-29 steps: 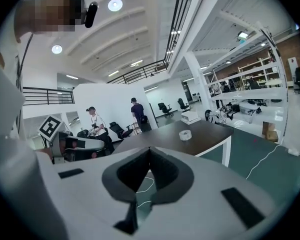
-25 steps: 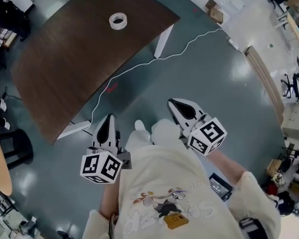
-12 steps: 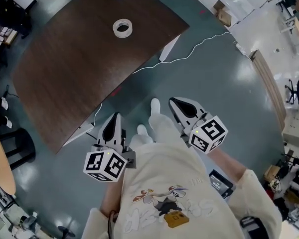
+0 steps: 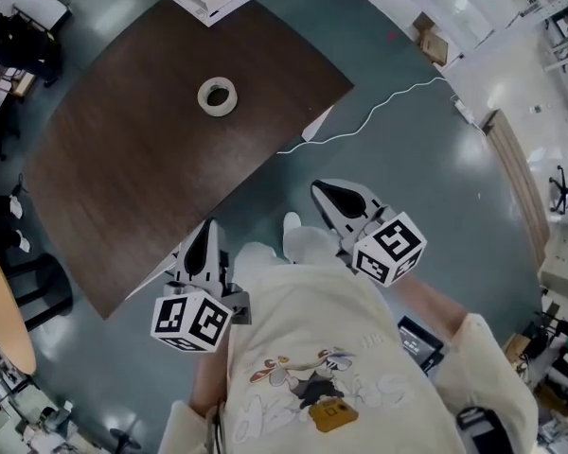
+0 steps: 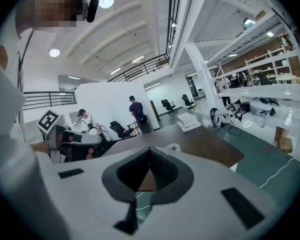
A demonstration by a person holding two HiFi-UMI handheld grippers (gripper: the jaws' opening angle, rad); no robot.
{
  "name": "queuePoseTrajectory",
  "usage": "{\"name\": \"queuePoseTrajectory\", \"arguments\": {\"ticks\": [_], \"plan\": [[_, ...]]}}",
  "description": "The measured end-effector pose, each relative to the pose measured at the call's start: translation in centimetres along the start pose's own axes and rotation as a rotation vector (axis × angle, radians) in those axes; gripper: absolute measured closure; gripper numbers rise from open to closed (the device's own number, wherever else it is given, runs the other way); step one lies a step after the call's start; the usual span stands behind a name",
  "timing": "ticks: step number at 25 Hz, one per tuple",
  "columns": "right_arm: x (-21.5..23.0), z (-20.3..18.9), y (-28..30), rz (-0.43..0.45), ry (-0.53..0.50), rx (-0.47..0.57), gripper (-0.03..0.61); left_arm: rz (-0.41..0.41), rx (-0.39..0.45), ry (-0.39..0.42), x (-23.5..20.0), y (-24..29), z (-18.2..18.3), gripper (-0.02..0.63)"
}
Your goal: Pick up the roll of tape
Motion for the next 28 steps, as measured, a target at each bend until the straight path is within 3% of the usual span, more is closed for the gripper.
{"name": "queuePoseTrajectory", "arguments": {"ticks": [11, 19, 28], "plan": [[2.2, 3.5, 6.3, 0.172, -0.018, 0.01, 0.572, 0.091, 0.05, 0.021, 0.3, 5.0, 2.5, 0.607], [3.6, 4.0, 13.7, 0.164, -0.007, -0.043, 0.572, 0.116, 0.026, -0.028, -5.4, 9.0, 4.7, 0.607], [5.2, 5.3, 22.2, 0.104, -0.05, -0.129, 0.572, 0.079, -0.018, -0.103, -12.1, 15.6, 8.8, 0.607]]}}
Point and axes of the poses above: the fingertips, and each gripper's own axes: y forward along the fingers, x to its right, z out of its top, the point moved 4 cm from there along -y, backward along the fingers, and after that the axes turned 6 degrees about x, right-handed, at the moved point
